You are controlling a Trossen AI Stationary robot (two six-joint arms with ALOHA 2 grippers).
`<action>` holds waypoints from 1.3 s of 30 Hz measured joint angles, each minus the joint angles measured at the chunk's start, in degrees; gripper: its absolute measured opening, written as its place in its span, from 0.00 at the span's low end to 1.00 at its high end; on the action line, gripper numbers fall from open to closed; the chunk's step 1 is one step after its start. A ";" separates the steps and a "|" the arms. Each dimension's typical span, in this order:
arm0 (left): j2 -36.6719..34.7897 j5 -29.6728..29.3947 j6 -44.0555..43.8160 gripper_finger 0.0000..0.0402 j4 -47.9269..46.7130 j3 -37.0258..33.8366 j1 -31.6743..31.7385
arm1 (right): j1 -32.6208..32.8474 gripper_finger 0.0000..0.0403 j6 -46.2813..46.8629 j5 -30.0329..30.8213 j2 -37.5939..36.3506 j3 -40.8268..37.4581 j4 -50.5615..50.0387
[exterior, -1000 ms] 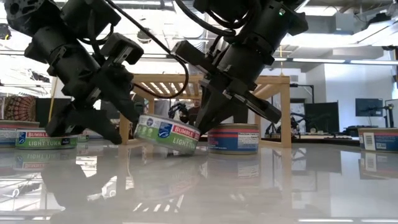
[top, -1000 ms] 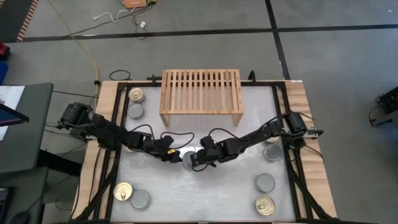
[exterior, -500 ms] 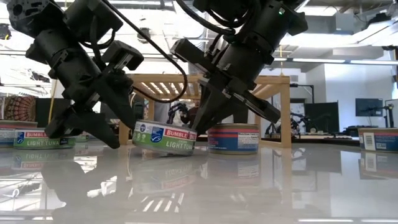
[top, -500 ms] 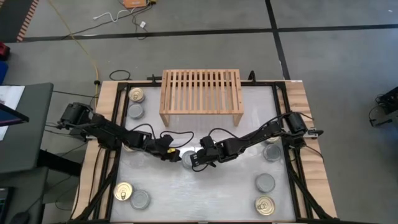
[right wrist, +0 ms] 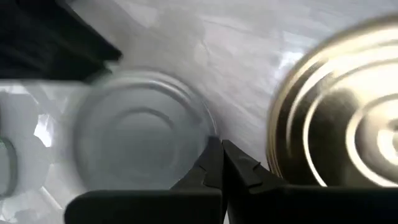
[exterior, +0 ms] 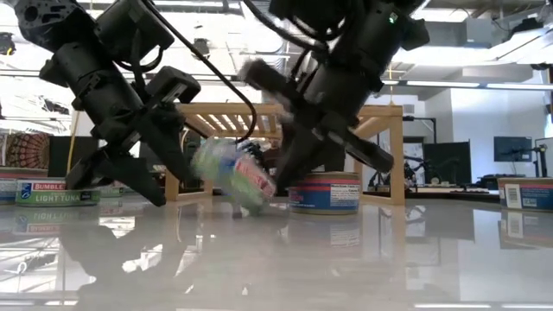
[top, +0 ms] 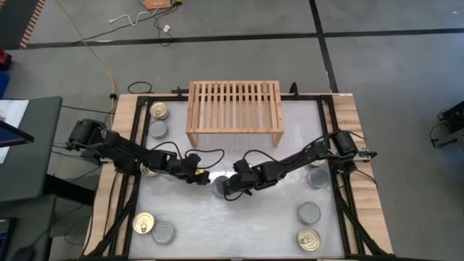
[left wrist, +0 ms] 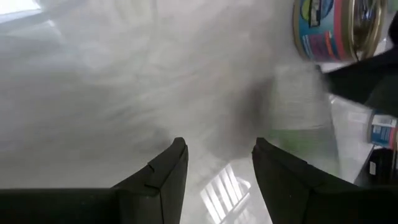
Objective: Stack canned seafood by type on shelf
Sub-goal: Put the green tuna can on the shelf
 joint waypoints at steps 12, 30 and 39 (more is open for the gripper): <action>-3.25 -1.37 0.22 0.43 0.60 0.00 0.21 | 0.02 0.05 -0.19 0.39 0.17 -0.10 0.19; -3.23 -2.53 3.62 0.43 9.89 0.02 1.15 | 0.00 0.05 -2.08 0.83 0.04 0.01 1.05; -3.23 -2.50 3.57 0.43 9.41 0.02 1.20 | 0.00 0.05 -2.60 0.85 -0.35 0.05 1.38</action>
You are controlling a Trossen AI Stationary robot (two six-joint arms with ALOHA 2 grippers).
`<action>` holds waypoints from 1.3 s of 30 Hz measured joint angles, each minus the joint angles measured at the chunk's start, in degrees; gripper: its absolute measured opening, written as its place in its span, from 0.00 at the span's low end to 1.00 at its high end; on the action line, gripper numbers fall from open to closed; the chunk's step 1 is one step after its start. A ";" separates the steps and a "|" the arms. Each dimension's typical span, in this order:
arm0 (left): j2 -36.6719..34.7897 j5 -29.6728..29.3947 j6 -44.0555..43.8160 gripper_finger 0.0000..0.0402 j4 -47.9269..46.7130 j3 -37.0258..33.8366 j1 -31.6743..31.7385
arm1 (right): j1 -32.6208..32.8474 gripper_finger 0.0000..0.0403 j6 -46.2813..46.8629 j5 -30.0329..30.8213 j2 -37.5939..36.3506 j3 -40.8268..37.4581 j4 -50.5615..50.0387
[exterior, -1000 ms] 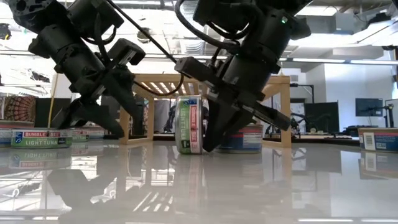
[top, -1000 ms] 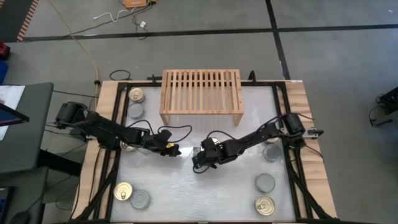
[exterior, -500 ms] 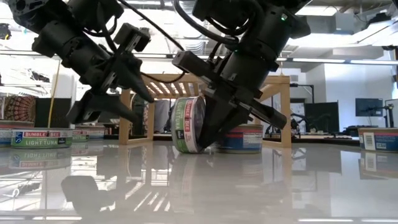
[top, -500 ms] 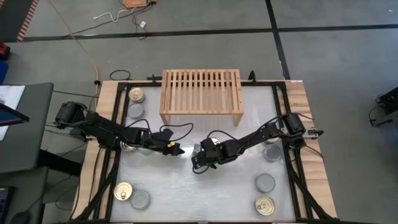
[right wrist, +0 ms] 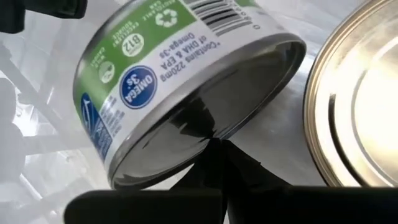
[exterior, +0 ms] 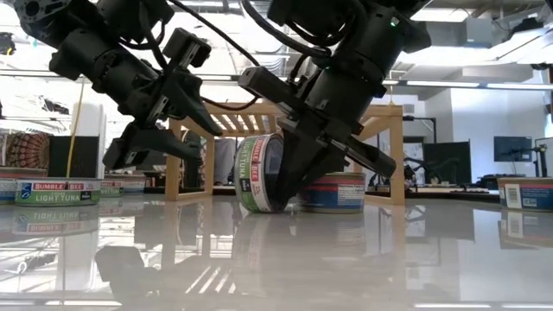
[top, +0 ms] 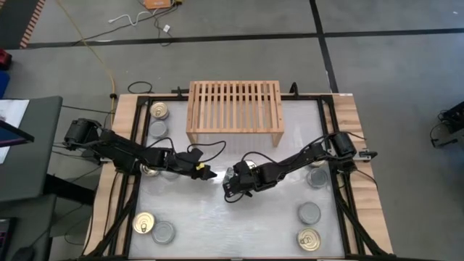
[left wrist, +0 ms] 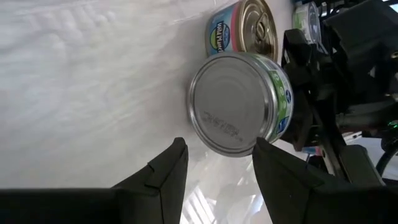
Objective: Stack canned seafood by type on shelf
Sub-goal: Put the green tuna can on the shelf
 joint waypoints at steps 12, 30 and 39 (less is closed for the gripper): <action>0.00 -1.84 -0.08 0.43 0.00 0.00 0.00 | 0.58 0.05 -1.26 0.24 -0.99 0.09 0.03; 0.69 -6.51 4.98 0.52 -0.10 0.00 -1.92 | 3.44 0.05 -2.08 1.17 -3.80 0.13 -5.33; 1.46 -7.20 6.05 0.65 0.16 1.90 -2.64 | 5.51 0.05 -2.94 3.72 -8.55 0.11 -11.86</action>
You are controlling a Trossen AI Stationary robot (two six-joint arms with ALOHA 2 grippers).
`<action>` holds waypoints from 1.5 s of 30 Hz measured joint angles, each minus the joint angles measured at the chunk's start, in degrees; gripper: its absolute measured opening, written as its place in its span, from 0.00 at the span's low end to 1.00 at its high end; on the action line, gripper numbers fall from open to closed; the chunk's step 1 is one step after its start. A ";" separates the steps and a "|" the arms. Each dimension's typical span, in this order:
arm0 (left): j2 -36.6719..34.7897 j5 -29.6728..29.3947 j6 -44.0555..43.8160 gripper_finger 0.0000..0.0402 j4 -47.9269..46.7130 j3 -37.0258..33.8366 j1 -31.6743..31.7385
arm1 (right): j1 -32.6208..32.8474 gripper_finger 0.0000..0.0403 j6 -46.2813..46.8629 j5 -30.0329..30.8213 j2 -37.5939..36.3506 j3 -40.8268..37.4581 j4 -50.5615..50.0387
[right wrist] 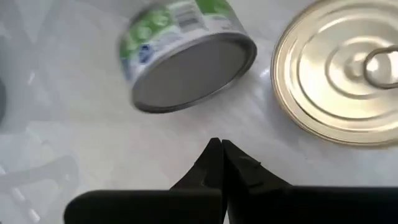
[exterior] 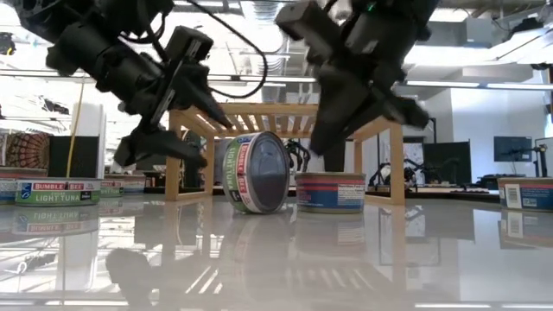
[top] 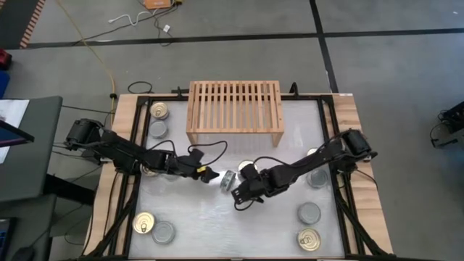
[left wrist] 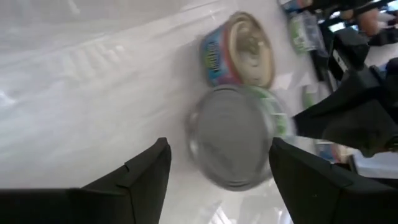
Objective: Stack canned seafood by type on shelf
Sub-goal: Put the green tuna can on the shelf
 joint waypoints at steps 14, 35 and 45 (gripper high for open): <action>-0.04 -6.44 6.26 0.63 -36.63 24.22 -0.10 | 5.14 0.05 0.15 9.43 -11.50 0.00 -29.09; 25.41 -7.90 8.08 0.63 -67.21 60.89 0.17 | 10.99 0.05 8.63 10.03 -33.44 -30.43 -16.60; 29.16 -5.33 2.06 0.63 -72.11 63.84 0.17 | 10.20 0.05 1.61 10.03 -53.04 -47.25 10.79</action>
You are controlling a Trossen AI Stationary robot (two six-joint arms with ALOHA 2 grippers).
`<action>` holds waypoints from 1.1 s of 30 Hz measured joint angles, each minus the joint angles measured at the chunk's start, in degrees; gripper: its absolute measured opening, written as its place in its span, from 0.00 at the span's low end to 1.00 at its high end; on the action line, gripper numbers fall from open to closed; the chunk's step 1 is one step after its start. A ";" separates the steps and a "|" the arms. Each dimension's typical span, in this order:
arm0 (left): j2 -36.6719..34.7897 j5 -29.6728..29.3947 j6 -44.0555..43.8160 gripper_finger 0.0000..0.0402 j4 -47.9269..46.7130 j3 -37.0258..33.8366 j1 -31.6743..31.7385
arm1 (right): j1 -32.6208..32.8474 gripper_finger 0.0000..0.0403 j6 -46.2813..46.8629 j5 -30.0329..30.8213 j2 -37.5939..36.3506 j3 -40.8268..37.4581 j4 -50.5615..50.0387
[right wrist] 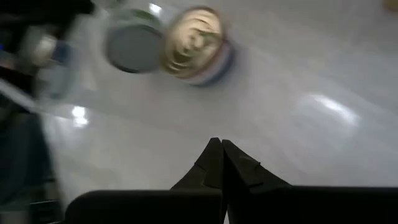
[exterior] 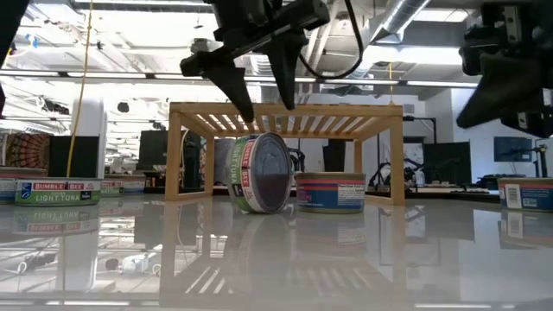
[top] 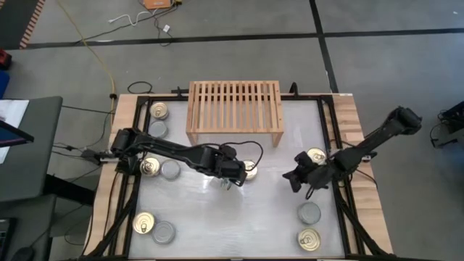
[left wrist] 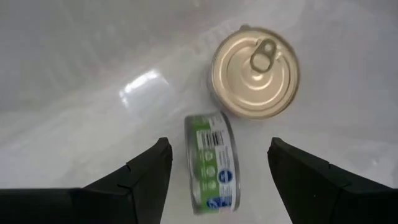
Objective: Stack canned seafood by type on shelf
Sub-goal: Put the green tuna can on the shelf
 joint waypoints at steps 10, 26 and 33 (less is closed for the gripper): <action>0.84 0.49 -2.17 0.63 3.06 -0.70 -0.86 | -2.61 0.05 -3.77 -0.34 -2.31 -0.34 0.02; 5.47 4.81 -3.87 0.63 3.23 -0.75 -2.34 | -3.23 0.05 -5.04 -1.79 -2.29 -0.29 0.49; 6.36 7.77 -2.32 0.63 1.26 -0.77 -3.03 | -3.23 0.05 -5.04 -1.79 -2.29 -0.29 0.76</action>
